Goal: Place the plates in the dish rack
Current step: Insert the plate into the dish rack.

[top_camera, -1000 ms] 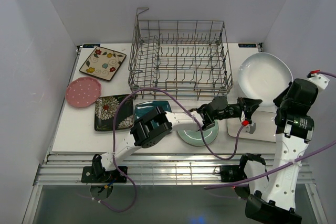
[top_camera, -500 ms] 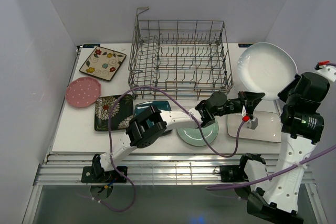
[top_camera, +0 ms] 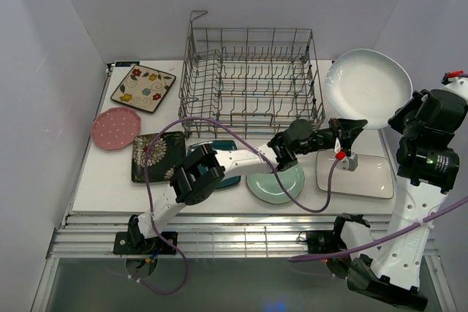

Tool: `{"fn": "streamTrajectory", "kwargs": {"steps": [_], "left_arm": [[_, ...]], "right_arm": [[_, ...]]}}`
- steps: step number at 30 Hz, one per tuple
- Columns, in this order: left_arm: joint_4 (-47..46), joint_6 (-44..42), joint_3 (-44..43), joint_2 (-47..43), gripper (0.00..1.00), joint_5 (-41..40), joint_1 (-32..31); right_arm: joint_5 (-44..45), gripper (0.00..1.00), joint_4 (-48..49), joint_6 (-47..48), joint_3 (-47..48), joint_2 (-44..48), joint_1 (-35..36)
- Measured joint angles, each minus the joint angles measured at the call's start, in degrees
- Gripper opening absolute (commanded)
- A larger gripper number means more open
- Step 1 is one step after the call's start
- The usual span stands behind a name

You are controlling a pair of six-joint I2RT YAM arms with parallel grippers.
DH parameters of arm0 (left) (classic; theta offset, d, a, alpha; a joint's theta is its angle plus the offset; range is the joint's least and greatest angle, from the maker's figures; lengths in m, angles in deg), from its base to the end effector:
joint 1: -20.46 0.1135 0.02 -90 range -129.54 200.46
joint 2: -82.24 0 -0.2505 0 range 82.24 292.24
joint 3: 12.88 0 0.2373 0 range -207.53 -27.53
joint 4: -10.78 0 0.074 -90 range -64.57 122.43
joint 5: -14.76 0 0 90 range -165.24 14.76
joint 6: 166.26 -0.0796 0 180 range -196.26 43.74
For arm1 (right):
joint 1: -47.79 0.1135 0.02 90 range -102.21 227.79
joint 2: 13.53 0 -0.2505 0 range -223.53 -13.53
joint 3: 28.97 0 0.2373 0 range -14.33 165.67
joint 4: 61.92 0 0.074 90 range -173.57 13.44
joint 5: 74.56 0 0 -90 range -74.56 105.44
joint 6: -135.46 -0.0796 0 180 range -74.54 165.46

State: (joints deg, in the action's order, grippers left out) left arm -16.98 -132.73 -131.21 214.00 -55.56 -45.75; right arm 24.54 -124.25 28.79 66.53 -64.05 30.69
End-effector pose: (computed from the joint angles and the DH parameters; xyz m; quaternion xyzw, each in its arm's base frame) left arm 0.2022 -0.5250 0.2821 0.5951 0.1714 -0.1705 0.7665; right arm 0.1628 -0.0633 0.4291 0.2782 0.7549 -0.0661 0.5903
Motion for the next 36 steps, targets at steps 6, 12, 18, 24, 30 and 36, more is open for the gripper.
{"fn": "streamTrajectory", "kwargs": {"steps": [6,12,18,24,30,36], "left_arm": [[0.4,0.2,0.0,-0.9,0.00,-0.3,0.3],[0.9,0.8,0.0,-1.0,0.00,-0.3,0.8],[0.9,1.4,0.0,-1.0,0.00,-0.2,1.0],[1.3,1.7,-0.3,-1.0,0.00,-0.5,1.9],[1.3,1.9,-0.8,-1.0,0.00,-0.7,3.3],[0.4,3.1,-0.9,-1.0,0.00,-0.9,5.4]], "right_arm": [[-1.2,0.08,-0.4,0.1,2.1,-1.3,0.1],[-1.8,0.08,-0.2,0.2,2.4,-2.1,0.4],[-2.0,0.08,0.2,0.2,2.4,-2.6,0.9],[-1.6,0.08,2.2,0.2,2.4,-4.2,3.0],[3.7,0.08,5.4,0.3,2.7,-5.9,9.3],[15.9,0.08,9.6,1.7,3.7,-9.2,20.9]]}}
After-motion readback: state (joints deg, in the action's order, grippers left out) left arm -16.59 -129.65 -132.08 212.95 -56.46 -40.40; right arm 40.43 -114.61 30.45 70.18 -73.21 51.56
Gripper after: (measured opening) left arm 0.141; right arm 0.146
